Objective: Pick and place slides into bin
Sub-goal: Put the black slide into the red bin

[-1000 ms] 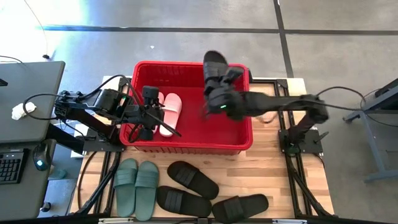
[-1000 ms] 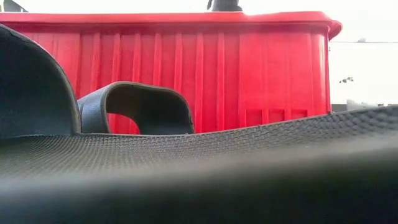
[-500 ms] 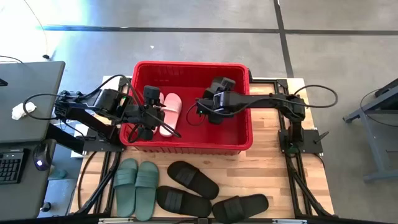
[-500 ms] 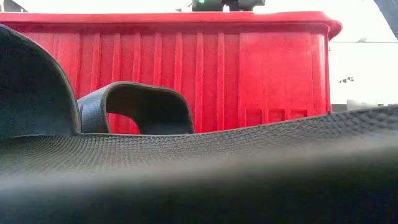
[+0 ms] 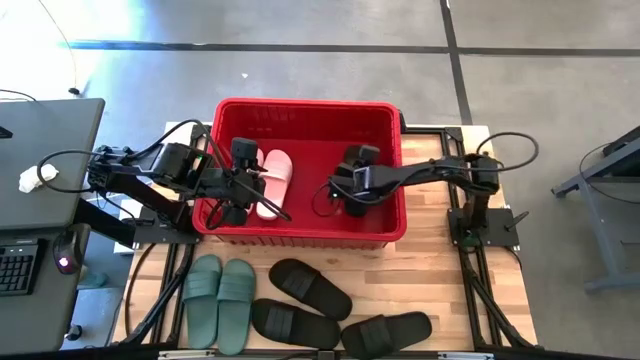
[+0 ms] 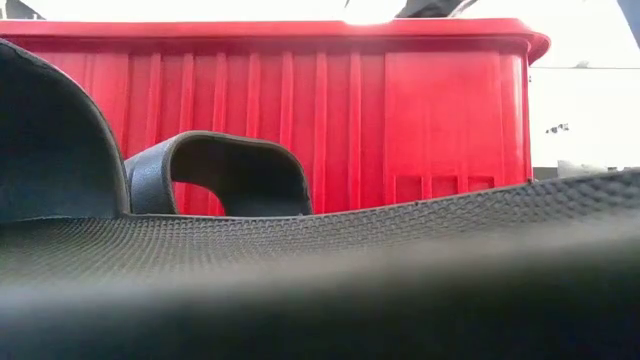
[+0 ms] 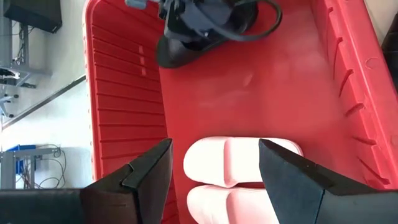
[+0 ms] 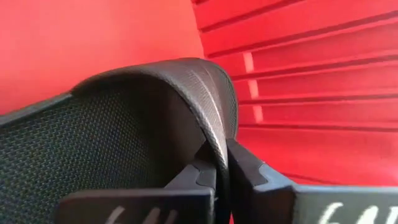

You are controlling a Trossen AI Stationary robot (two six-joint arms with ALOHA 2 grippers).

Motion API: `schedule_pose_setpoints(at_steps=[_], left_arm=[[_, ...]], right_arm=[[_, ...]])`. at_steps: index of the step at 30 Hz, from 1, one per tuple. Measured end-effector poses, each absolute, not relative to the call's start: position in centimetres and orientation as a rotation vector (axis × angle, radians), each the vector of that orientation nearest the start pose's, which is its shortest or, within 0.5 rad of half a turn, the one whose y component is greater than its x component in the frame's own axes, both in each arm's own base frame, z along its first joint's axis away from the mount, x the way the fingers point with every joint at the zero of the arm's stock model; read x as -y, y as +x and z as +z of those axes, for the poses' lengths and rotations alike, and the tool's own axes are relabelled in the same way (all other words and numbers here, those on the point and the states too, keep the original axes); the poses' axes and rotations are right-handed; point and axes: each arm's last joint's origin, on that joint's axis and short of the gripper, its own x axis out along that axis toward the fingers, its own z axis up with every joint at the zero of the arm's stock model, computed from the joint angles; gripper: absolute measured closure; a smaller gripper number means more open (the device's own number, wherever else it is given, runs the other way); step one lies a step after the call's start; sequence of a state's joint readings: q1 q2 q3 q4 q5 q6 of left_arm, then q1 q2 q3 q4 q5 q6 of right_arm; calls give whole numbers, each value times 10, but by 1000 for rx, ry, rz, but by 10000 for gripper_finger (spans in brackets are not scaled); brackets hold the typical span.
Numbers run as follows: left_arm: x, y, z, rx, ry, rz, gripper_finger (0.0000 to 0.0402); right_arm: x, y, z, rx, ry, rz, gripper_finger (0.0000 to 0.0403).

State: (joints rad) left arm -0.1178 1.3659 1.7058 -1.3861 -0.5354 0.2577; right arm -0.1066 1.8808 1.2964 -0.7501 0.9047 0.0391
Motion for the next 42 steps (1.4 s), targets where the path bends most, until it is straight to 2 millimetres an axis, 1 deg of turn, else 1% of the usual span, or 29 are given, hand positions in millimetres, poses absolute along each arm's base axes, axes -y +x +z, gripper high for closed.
schedule_pose_setpoints(at_steps=[6,10,14,20,26,30,35,42], left_arm=[[12,224,420,-1047,570,250,181],[12,224,420,-1046,566,253,181],[12,224,420,-1045,558,257,181],[12,224,420,-1042,546,264,181],[12,224,420,-1043,546,264,181],[12,224,420,-1042,546,264,181],[12,224,420,-1043,546,264,181],[12,224,420,-1043,547,264,181]], right_arm=[[57,345,186,-1220,-523,-809,403],[58,340,179,-1261,-522,-784,403],[62,338,176,-1266,-488,-778,403],[67,336,175,-1295,-493,-769,403],[68,335,174,-1306,-473,-744,396],[66,335,173,-1321,-445,-689,386],[66,335,172,-1325,-401,-654,357],[68,334,173,-1317,-420,-709,279]])
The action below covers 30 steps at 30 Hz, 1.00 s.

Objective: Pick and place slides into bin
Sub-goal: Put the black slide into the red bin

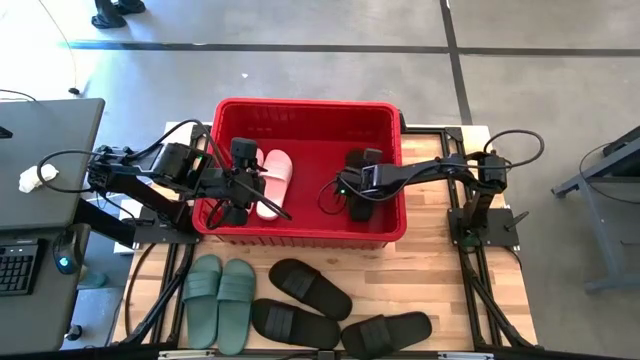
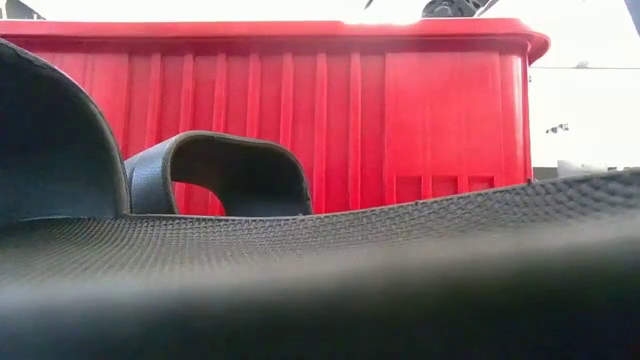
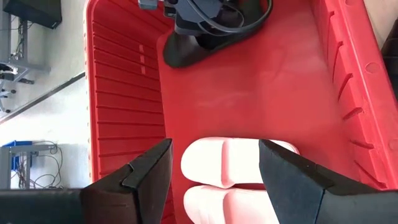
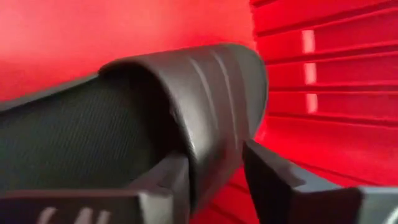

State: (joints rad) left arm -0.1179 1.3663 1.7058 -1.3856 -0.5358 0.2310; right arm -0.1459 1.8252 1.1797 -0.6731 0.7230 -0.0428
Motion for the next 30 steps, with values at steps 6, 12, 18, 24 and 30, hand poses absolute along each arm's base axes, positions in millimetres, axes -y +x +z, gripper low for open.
schedule_pose_setpoints(at_steps=[6,12,18,24,30], left_arm=[[12,224,420,-1045,551,261,181],[12,224,420,-1045,553,260,181],[12,224,420,-1045,553,260,181],[12,224,420,-1045,553,260,181],[12,224,420,-1045,553,260,181]], right_arm=[[69,333,174,-1325,-461,-741,233],[69,333,173,-1329,-441,-733,224],[69,332,173,-1331,-445,-739,224],[64,329,173,-1375,-474,-713,224],[56,329,178,-1376,-474,-733,224]])
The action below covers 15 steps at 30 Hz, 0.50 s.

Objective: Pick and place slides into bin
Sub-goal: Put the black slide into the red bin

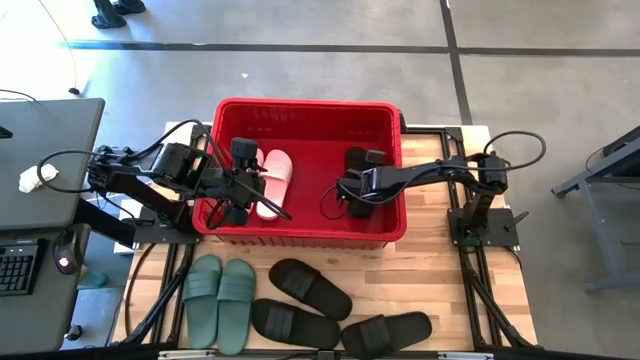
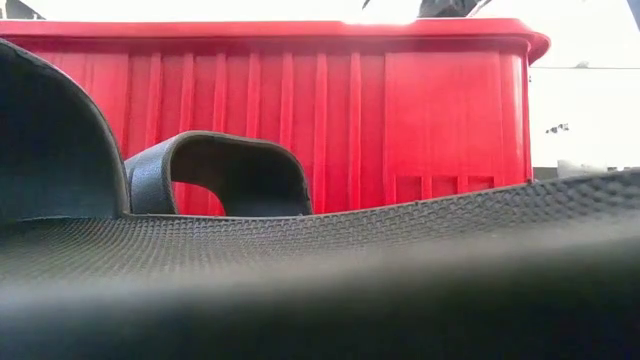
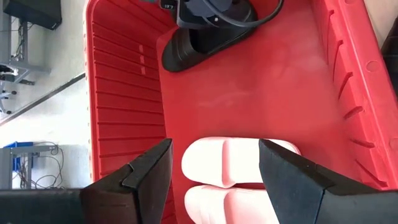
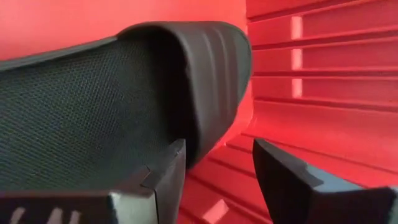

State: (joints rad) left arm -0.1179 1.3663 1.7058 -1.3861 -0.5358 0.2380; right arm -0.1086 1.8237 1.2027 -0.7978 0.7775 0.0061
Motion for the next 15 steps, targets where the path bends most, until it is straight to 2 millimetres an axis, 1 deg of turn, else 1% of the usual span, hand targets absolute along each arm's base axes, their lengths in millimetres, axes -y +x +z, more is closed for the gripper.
schedule_pose_setpoints(at_steps=[9,15], left_arm=[[12,224,420,-1045,552,260,181],[12,224,420,-1045,552,259,181]], right_arm=[[48,334,198,-1373,-444,-748,224],[40,338,211,-1377,-375,-719,224]])
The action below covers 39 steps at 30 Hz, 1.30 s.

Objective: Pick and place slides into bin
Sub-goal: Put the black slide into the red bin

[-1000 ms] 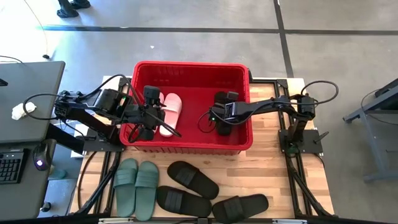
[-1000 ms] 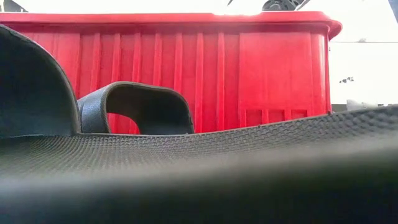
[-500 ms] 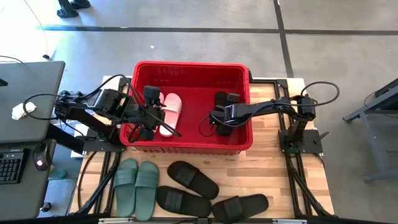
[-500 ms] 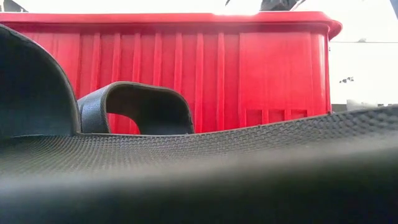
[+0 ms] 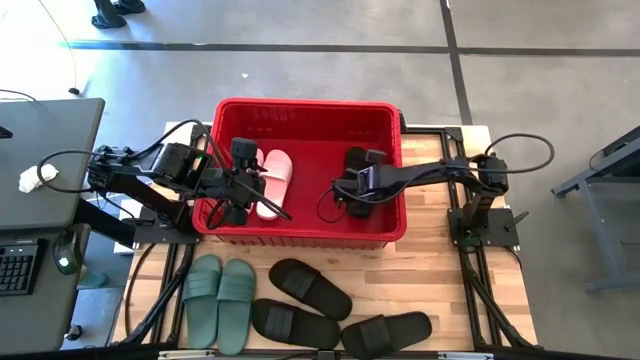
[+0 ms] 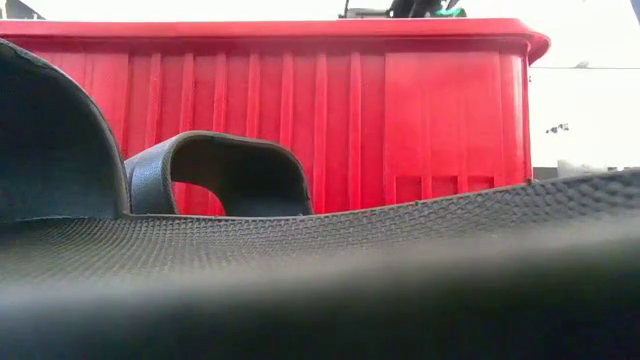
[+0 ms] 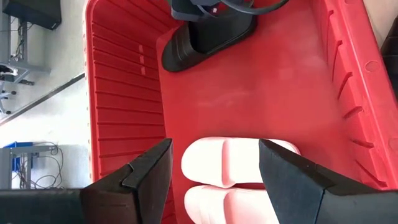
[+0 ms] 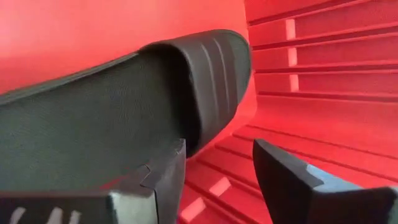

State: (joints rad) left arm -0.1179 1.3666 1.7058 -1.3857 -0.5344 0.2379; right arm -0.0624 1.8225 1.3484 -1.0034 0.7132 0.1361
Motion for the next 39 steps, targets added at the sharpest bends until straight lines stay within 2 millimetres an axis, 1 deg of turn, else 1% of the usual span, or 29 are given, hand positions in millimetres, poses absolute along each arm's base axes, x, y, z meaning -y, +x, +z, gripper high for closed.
schedule_pose_setpoints(at_steps=[4,7,9,11,14,17,19,21,24,28,30,32,34,37,39], left_arm=[[12,224,420,-1045,552,259,181],[12,224,420,-1045,551,260,181],[12,224,420,-1044,546,263,181],[12,224,420,-1043,541,265,181],[12,224,420,-1039,524,275,181],[12,224,420,-1037,509,276,181],[12,224,420,-1037,508,276,181],[12,224,420,-1036,495,283,181],[12,224,419,-1034,467,293,181],[12,224,419,-1026,419,316,181],[12,224,419,-1023,400,320,181],[12,224,419,-1021,385,325,181],[12,224,419,-1017,369,334,181],[12,224,419,-1011,341,349,181],[12,224,419,-1011,335,350,181]], right_arm=[[35,339,229,-1378,-388,-747,224],[31,341,250,-1371,-412,-759,224],[28,343,268,-1354,-435,-771,224],[24,344,288,-1332,-460,-775,224],[17,343,324,-1314,-501,-736,224],[8,334,363,-1299,-518,-673,224],[0,329,390,-1230,-477,-596,224],[-10,315,416,-1157,-380,-442,224],[-22,287,455,-1027,-205,-216,224],[-36,237,491,-904,52,79,224],[-43,210,502,-869,134,198,224],[-51,185,509,-844,158,270,224],[-59,166,510,-837,162,291,224],[-72,143,504,-854,186,294,224],[-83,135,493,-883,194,273,224]])
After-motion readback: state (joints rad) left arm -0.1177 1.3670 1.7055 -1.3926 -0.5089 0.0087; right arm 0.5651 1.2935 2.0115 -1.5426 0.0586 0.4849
